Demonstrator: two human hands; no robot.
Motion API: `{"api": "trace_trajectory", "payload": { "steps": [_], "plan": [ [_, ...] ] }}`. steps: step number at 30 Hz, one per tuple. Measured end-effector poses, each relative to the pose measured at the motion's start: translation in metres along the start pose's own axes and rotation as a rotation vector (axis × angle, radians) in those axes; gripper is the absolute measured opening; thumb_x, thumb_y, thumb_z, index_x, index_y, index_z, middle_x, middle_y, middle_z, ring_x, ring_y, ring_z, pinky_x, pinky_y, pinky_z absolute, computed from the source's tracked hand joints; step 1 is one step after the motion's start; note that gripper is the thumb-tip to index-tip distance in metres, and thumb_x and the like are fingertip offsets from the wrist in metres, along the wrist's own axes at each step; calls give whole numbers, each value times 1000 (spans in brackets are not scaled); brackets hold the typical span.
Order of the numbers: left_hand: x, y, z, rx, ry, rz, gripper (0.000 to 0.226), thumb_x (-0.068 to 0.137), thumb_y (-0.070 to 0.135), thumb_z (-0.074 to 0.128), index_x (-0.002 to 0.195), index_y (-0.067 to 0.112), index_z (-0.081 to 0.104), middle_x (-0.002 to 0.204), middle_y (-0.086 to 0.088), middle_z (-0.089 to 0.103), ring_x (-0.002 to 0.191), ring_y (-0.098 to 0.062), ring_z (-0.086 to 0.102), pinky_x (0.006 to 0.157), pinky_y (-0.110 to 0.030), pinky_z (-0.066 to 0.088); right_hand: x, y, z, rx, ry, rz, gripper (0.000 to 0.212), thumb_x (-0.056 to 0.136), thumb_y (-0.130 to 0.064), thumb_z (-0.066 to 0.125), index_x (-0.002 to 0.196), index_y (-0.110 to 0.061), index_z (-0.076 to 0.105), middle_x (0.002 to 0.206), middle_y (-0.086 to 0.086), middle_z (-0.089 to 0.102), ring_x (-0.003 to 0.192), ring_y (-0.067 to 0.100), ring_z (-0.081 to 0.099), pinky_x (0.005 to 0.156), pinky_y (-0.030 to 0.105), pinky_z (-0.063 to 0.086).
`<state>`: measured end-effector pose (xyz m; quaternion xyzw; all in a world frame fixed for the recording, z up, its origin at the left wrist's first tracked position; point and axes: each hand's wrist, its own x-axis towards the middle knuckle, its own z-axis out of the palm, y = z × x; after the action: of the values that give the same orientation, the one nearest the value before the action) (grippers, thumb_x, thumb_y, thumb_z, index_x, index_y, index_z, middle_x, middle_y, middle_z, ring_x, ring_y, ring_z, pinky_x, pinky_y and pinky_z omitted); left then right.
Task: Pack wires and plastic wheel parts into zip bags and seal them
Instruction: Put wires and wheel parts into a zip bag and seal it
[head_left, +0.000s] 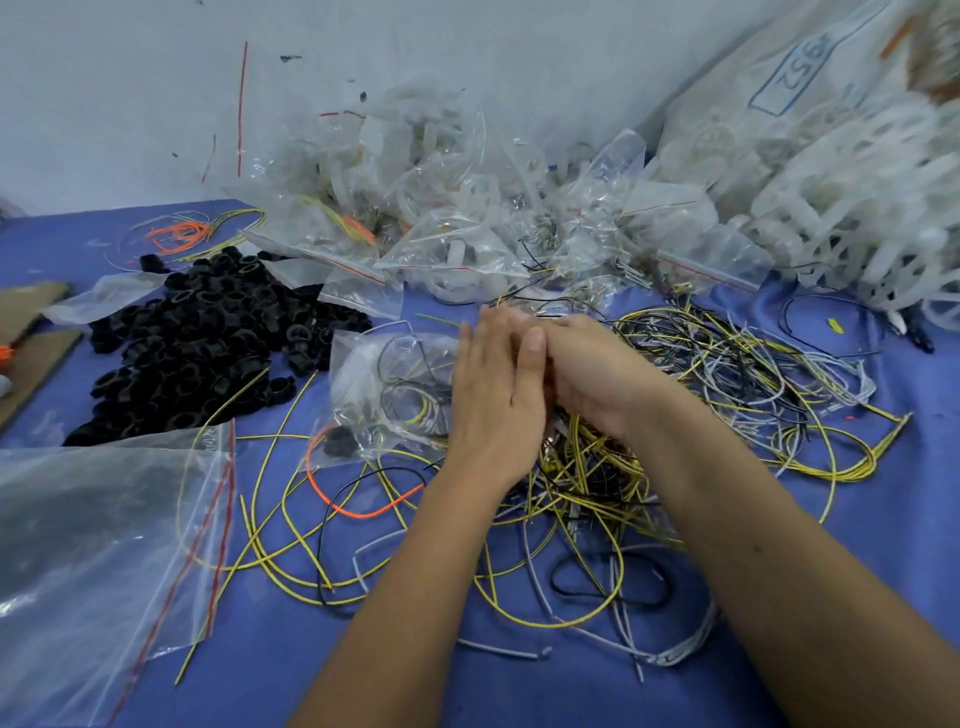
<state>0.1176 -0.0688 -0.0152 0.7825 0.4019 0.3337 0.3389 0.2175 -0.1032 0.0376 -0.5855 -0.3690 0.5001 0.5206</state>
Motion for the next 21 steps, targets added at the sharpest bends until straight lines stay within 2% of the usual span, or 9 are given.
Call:
{"api": "trace_trajectory", "payload": {
  "steps": [3, 5, 7, 10, 12, 14, 16, 19, 21],
  "plan": [
    [3, -4, 5, 395, -163, 19, 93, 93, 71, -4, 164, 15, 15, 172, -7, 8, 159, -24, -3, 129, -44, -1, -6, -5, -27, -117, 127, -56, 31, 102, -28, 60, 96, 0, 71, 91, 14, 76, 82, 25, 72, 68, 34, 61],
    [-2, -2, 10, 593, -217, 11, 96, 89, 74, -6, 165, 16, 8, 173, -7, 1, 159, -27, -4, 129, -46, -1, -12, -6, -50, -145, 203, -81, 29, 100, -25, 63, 98, 3, 70, 92, 18, 77, 82, 29, 76, 64, 30, 62],
    [-4, 2, 9, 623, -239, -13, 106, 81, 79, -12, 165, 17, 7, 173, -6, 0, 159, -27, -4, 128, -48, -1, -18, -6, -75, -138, 312, -141, 21, 98, -19, 64, 96, 1, 71, 87, 19, 77, 76, 30, 77, 63, 32, 62],
    [-1, 17, 6, 545, -132, -60, 106, 82, 78, -8, 158, 17, 35, 168, -9, 25, 156, -32, 17, 127, -54, 10, -25, -6, -113, -172, 521, -215, 18, 99, -14, 62, 87, -4, 71, 78, 16, 75, 63, 26, 73, 58, 34, 61],
    [4, 34, 11, 522, 7, -37, 92, 93, 73, 4, 137, 13, 57, 150, -16, 50, 145, -38, 35, 121, -56, 24, -30, -4, -141, -203, 674, -238, 21, 99, -14, 61, 82, -7, 71, 75, 16, 74, 58, 24, 71, 57, 37, 61],
    [10, 52, 23, 484, 95, 32, 72, 101, 63, 20, 127, 9, 61, 140, -17, 55, 139, -38, 39, 118, -54, 27, -31, 0, -167, -262, 831, -241, 23, 98, -16, 61, 78, -9, 71, 77, 17, 74, 58, 23, 70, 59, 42, 62],
    [19, 75, 43, 398, 111, 126, 61, 104, 55, 33, 124, 7, 63, 136, -18, 56, 137, -38, 40, 117, -52, 28, -31, 2, -195, -454, 1012, -224, 22, 95, -22, 62, 83, -9, 74, 82, 13, 75, 73, 27, 72, 71, 47, 61],
    [32, 108, 80, 286, 69, 220, 53, 105, 51, 40, 117, 7, 66, 125, -18, 58, 127, -37, 46, 111, -51, 35, -34, 3, -237, -744, 1244, -168, 22, 90, -26, 61, 100, -13, 76, 98, 12, 75, 98, 33, 68, 87, 39, 52],
    [38, 126, 109, 233, 2, 252, 49, 105, 49, 42, 109, 7, 67, 117, -18, 59, 121, -35, 48, 107, -49, 37, -36, 8, -263, -889, 1316, -109, 27, 89, -27, 60, 110, -14, 71, 109, 19, 69, 109, 40, 59, 98, 42, 44]
  ]
}}
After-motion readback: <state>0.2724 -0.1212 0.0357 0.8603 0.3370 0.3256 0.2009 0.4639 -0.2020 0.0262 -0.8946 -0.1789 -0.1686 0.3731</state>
